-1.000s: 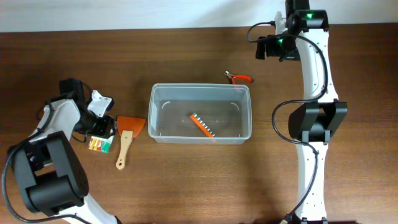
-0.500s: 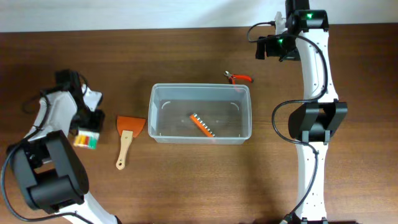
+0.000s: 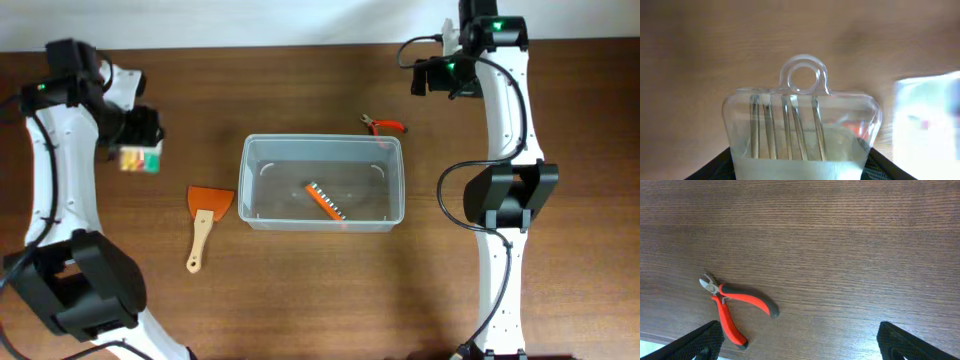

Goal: Pack container
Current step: 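Lift the bit set and carry it over the clear box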

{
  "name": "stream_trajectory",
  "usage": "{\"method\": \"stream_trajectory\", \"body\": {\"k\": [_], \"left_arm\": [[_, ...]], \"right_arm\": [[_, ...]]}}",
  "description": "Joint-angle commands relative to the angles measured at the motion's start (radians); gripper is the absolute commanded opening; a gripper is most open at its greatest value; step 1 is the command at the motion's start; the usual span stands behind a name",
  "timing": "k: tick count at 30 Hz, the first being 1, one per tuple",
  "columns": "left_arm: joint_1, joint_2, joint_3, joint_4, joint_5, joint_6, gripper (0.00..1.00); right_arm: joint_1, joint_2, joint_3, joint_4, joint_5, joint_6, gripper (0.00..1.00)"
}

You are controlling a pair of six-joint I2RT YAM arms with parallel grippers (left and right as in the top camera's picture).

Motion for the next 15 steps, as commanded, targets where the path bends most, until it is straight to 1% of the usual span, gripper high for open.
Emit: {"method": "stream_trajectory", "body": {"k": [1, 3, 9, 15], "left_arm": [[-0.067, 0.002, 0.061, -0.015, 0.218, -0.079, 0.22], [-0.105, 0.002, 0.071, -0.021, 0.267, -0.083, 0.22], [-0.246, 0.001, 0.074, -0.035, 0.326, -0.098, 0.2], [-0.407, 0.001, 0.074, -0.061, 0.329, -0.105, 0.18]], "right_arm": [[0.002, -0.005, 0.02, 0.0, -0.008, -0.002, 0.99], [0.002, -0.005, 0.02, 0.0, -0.008, -0.002, 0.98], [0.002, -0.005, 0.02, 0.0, -0.008, -0.002, 0.99], [0.002, -0.005, 0.02, 0.0, -0.008, -0.002, 0.99]]}}
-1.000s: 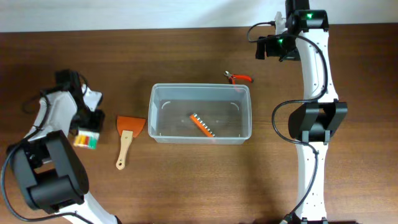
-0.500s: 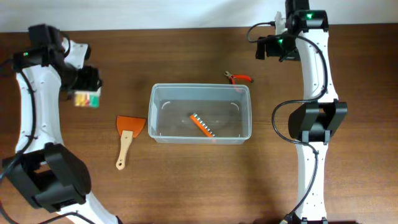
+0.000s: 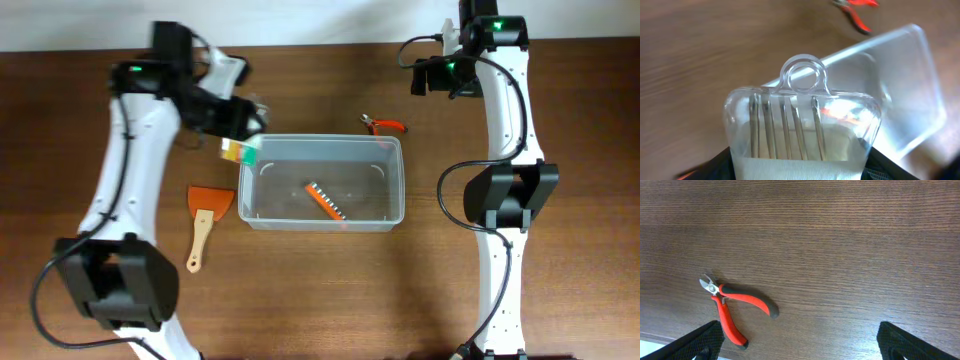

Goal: Pack container
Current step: 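Lift the bit set and carry it over the clear box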

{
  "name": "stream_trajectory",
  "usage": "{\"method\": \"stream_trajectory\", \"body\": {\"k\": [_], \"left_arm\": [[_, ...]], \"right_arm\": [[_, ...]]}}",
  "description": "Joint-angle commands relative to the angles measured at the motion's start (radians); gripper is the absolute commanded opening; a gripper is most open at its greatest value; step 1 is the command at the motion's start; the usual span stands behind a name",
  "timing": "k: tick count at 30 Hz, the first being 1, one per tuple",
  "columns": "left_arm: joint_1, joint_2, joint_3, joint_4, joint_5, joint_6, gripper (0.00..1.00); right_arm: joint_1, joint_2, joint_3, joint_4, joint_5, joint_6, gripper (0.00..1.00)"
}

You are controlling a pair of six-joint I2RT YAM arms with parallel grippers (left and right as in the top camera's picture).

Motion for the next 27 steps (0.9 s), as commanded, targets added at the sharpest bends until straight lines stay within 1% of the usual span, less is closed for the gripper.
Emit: {"method": "stream_trajectory", "body": {"k": [1, 4, 6, 9, 11, 14, 18, 27], "left_arm": [[-0.101, 0.001, 0.023, -0.018, 0.047, -0.019, 0.19], [-0.176, 0.002, 0.023, -0.033, 0.045, -0.019, 0.18], [-0.225, 0.002, 0.023, -0.05, 0.01, -0.029, 0.12], [-0.293, 0.002, 0.022, -0.072, -0.124, -0.072, 0.08], [-0.328, 0.004, 0.021, -0.074, -0.204, -0.072, 0.08], [-0.367, 0.019, 0.021, -0.07, -0.283, -0.071, 0.08], [-0.384, 0.062, 0.021, -0.071, -0.295, -0.071, 0.08], [-0.375, 0.185, 0.021, -0.061, -0.307, -0.07, 0.08]], "right_arm": [[0.002, -0.005, 0.02, 0.0, -0.008, -0.003, 0.99], [0.002, -0.005, 0.02, 0.0, -0.008, -0.003, 0.99], [0.002, -0.005, 0.02, 0.0, -0.008, -0.003, 0.99], [0.002, -0.005, 0.02, 0.0, -0.008, -0.003, 0.99], [0.002, -0.005, 0.02, 0.0, -0.008, -0.003, 0.99], [0.002, -0.005, 0.02, 0.0, -0.008, -0.003, 0.99], [0.002, -0.005, 0.02, 0.0, -0.008, -0.003, 0.99], [0.002, -0.005, 0.02, 0.0, -0.009, -0.003, 0.99]]}}
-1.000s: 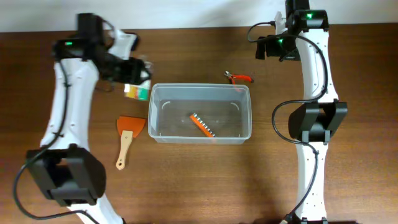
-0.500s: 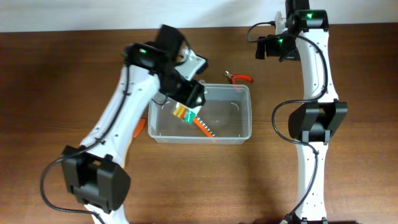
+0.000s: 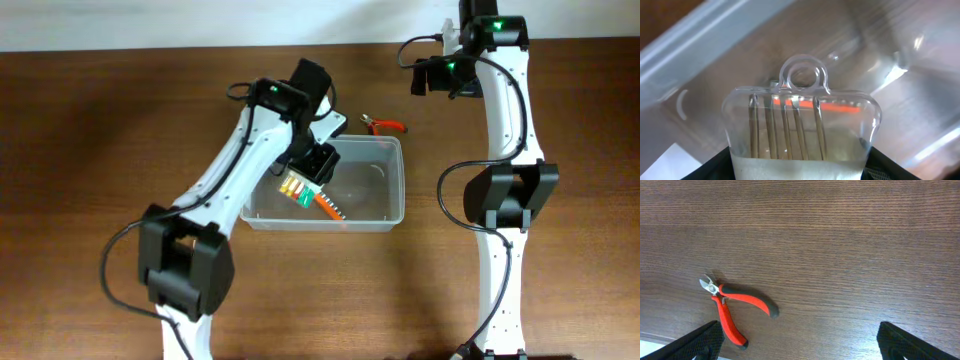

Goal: Pack container
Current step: 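Lift the bit set and carry it over the clear box, then lower the bit set into the box's left end and release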

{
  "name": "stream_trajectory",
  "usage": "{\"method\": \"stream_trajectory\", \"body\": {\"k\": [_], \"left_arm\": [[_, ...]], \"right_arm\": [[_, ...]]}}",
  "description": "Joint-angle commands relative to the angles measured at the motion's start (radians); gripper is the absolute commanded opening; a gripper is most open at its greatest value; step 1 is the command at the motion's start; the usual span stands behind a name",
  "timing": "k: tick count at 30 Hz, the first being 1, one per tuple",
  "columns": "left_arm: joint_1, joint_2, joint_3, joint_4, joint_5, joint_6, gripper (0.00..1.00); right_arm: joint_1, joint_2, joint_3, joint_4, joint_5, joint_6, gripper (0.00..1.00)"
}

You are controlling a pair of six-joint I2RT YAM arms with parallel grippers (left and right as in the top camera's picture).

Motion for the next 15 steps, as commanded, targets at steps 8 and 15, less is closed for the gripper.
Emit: {"method": "stream_trajectory", "body": {"k": [8, 15], "left_arm": [[0.016, 0.109, 0.018, 0.039, -0.129, -0.013, 0.08], [0.074, 0.112, 0.018, 0.126, -0.184, -0.058, 0.08]], "right_arm": [[0.002, -0.005, 0.02, 0.0, -0.008, -0.002, 0.99], [0.002, -0.005, 0.02, 0.0, -0.008, -0.002, 0.99]]}}
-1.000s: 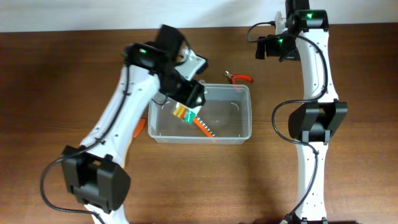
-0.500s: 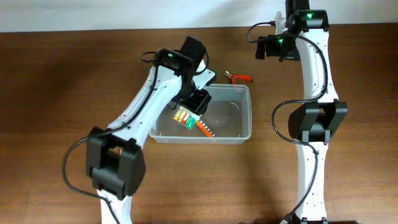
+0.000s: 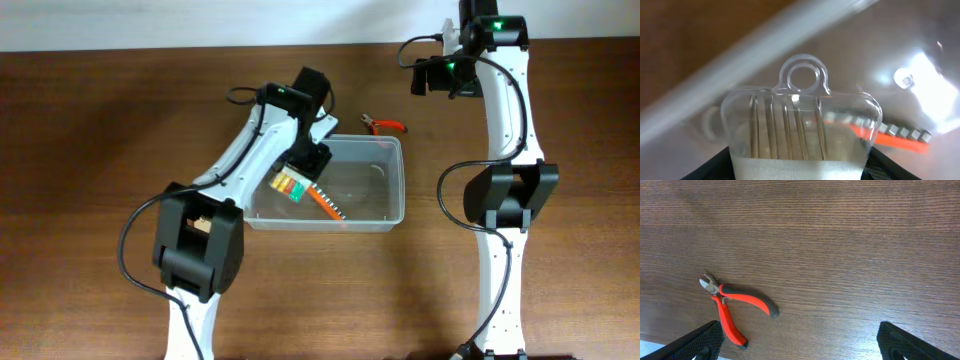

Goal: Pack container
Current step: 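Lower the bit set into the box's left end and release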

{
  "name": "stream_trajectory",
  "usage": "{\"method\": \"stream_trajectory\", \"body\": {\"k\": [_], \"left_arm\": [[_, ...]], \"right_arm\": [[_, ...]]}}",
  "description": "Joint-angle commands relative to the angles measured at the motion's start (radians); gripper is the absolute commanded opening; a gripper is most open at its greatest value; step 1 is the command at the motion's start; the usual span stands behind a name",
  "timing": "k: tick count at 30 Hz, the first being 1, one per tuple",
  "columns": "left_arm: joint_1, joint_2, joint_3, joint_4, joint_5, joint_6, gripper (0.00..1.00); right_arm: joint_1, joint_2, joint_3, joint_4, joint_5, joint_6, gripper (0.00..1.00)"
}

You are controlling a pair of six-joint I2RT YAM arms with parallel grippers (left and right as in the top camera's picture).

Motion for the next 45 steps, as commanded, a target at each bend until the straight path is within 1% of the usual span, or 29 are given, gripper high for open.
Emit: {"method": "stream_trajectory", "body": {"k": [1, 9, 14, 17, 22, 30, 35, 36, 37, 38, 39, 40, 45], "left_arm": [[0.049, -0.001, 0.018, 0.032, -0.048, -0.04, 0.08], [0.105, -0.001, 0.018, 0.138, -0.06, -0.039, 0.08], [0.11, -0.001, 0.018, 0.166, -0.174, -0.04, 0.08], [0.112, -0.001, 0.018, 0.158, -0.183, -0.042, 0.08], [0.142, 0.0, 0.018, 0.111, -0.187, -0.136, 0.08], [0.228, 0.0, 0.018, 0.007, -0.187, -0.24, 0.08], [0.251, 0.0, 0.018, -0.006, -0.171, -0.25, 0.08], [0.249, 0.0, 0.018, -0.006, -0.167, -0.25, 0.11], [0.245, 0.0, 0.018, -0.006, -0.159, -0.25, 0.29], [0.239, 0.0, 0.018, -0.005, -0.155, -0.25, 0.55], [0.233, 0.0, 0.018, -0.002, -0.151, -0.25, 0.87], [0.227, 0.0, 0.018, 0.0, -0.148, -0.249, 0.99], [0.202, -0.001, 0.037, 0.004, -0.144, -0.249, 0.99]], "right_arm": [[0.002, -0.005, 0.02, 0.0, -0.008, -0.003, 0.99], [0.002, -0.005, 0.02, 0.0, -0.008, -0.003, 0.99], [0.002, -0.005, 0.02, 0.0, -0.008, -0.003, 0.99], [0.002, -0.005, 0.02, 0.0, -0.008, -0.003, 0.99], [0.002, -0.005, 0.02, 0.0, -0.008, -0.003, 0.99], [0.002, -0.005, 0.02, 0.0, -0.008, -0.003, 0.99], [0.002, -0.005, 0.02, 0.0, -0.008, -0.003, 0.99], [0.002, -0.005, 0.02, 0.0, -0.008, -0.003, 0.99], [0.002, -0.005, 0.02, 0.0, -0.008, -0.003, 0.99], [0.002, -0.005, 0.02, 0.0, -0.008, -0.003, 0.98], [0.002, -0.005, 0.02, 0.0, -0.008, -0.003, 0.99], [0.002, -0.005, 0.02, 0.0, -0.008, -0.003, 0.98], [0.002, -0.005, 0.02, 0.0, -0.008, -0.003, 0.99]]}}
